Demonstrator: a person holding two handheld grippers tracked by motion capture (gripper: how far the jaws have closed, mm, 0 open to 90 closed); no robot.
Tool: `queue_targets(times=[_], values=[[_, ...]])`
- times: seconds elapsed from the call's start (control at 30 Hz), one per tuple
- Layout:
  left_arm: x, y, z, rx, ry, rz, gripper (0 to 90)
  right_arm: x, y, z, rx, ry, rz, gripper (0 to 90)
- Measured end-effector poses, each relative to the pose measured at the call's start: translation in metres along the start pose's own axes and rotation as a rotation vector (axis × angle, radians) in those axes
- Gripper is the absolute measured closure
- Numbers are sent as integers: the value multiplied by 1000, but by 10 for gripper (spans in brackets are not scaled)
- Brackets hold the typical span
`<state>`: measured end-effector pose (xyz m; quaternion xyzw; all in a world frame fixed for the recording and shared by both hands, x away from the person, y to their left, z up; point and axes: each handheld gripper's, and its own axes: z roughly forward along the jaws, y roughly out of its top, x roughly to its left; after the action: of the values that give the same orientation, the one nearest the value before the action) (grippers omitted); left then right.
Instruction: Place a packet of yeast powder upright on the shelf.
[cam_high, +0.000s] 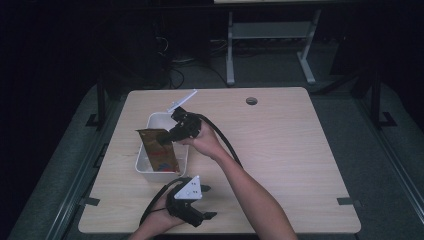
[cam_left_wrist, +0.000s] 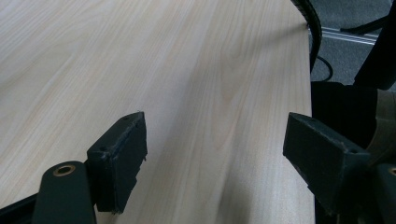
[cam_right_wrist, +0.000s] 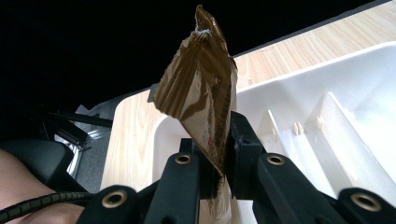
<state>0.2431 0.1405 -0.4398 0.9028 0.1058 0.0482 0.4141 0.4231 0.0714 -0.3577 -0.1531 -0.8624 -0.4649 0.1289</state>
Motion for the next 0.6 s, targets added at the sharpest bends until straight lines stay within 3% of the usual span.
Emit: queue_targets(times=[0.33,0.6], values=[[0,0,0,7,-2,6,211,-5,-10,3,-17,11,35,819],[0,0,1,12,-3,5,211,-11,-15,-1,-18,-5,64,757]])
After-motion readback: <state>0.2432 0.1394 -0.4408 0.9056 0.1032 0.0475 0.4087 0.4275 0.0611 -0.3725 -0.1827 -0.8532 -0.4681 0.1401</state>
